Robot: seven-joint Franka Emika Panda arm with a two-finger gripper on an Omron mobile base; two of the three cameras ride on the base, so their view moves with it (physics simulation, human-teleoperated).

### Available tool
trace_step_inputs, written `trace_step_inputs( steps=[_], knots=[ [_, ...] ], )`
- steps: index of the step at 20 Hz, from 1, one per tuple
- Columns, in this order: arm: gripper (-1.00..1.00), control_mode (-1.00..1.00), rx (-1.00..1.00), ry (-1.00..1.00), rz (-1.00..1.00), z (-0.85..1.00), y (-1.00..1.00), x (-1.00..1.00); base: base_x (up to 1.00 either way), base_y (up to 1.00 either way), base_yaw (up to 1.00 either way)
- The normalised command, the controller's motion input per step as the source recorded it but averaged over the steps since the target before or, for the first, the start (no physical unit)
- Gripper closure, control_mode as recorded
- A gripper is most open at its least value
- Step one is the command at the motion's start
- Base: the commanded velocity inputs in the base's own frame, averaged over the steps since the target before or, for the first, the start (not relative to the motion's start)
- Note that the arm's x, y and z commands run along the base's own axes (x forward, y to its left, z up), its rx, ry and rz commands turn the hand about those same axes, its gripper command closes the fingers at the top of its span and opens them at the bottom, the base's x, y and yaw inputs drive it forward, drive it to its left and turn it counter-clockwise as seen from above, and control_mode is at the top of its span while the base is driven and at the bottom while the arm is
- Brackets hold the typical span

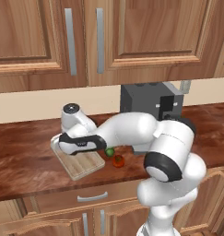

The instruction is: Place the avocado, onion, tomato, and bell pepper on the cutting board.

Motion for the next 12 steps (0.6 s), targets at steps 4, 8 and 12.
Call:
trace_step_inputs(
  steps=[4, 8, 12],
  knots=[
    [1.00, -1.00, 0.00, 0.01, 0.00, -0.10, 0.01, 0.14, 0.00, 0.00, 0.00],
    [1.00, -1.00, 0.00, 0.03, 0.00, -0.21, 0.00, 0.14, 0.00, 0.00, 0.00],
    [1.00, -1.00, 0.00, 0.05, 0.00, -0.24, 0.00, 0.15, 0.00, 0.00, 0.00]
  ],
)
